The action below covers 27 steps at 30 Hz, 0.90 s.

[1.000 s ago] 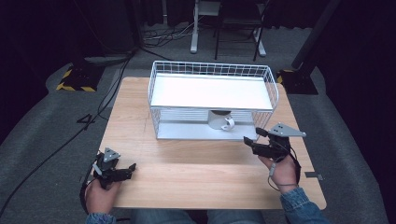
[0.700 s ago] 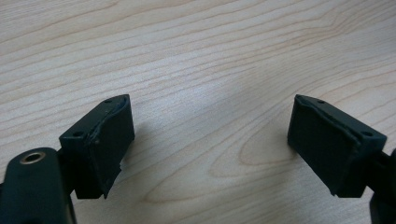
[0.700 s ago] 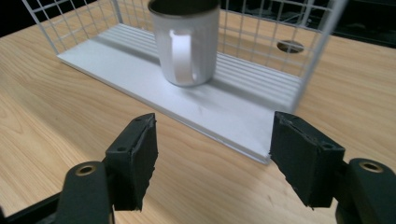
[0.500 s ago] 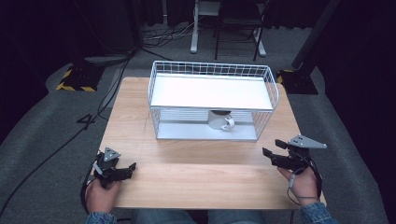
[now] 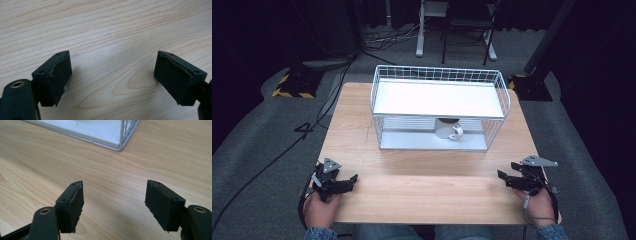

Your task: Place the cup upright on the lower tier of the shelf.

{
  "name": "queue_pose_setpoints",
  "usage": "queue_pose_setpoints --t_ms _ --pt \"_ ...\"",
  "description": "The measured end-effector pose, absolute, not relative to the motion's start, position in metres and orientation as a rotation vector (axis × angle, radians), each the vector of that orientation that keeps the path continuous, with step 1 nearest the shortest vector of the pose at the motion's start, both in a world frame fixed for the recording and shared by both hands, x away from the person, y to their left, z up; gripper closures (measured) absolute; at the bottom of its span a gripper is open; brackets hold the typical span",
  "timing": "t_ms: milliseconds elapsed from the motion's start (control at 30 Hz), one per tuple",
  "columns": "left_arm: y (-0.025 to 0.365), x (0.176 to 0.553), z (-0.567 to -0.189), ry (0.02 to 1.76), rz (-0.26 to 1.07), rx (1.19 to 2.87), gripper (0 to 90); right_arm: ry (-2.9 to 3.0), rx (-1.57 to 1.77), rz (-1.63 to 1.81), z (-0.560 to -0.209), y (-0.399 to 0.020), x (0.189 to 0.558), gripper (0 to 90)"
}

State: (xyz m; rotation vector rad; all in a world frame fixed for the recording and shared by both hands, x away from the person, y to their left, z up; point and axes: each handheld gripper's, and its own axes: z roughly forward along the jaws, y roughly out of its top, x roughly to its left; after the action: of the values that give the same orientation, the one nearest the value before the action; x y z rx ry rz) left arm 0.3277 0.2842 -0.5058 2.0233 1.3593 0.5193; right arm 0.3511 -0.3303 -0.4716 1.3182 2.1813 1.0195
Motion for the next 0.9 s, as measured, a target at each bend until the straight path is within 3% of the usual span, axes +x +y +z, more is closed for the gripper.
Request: queue_pose_setpoints --t_ms 500,633,733,900 --pt "0.284 0.328 -0.506 1.36 0.52 2.023 15.0 2.198 1.373 0.945 -0.497 -0.337 0.348 29.4" --pt "0.284 0.328 -0.506 1.36 0.52 2.023 15.0 2.176 1.368 0.964 -0.5 -0.336 0.347 25.2" --pt "0.284 0.328 -0.506 1.36 0.52 2.024 15.0 2.157 1.326 0.949 -0.505 -0.334 0.346 16.2" --pt "0.284 0.328 -0.506 1.36 0.518 2.023 15.0 2.173 1.315 0.951 -0.505 -0.334 0.346 14.7"
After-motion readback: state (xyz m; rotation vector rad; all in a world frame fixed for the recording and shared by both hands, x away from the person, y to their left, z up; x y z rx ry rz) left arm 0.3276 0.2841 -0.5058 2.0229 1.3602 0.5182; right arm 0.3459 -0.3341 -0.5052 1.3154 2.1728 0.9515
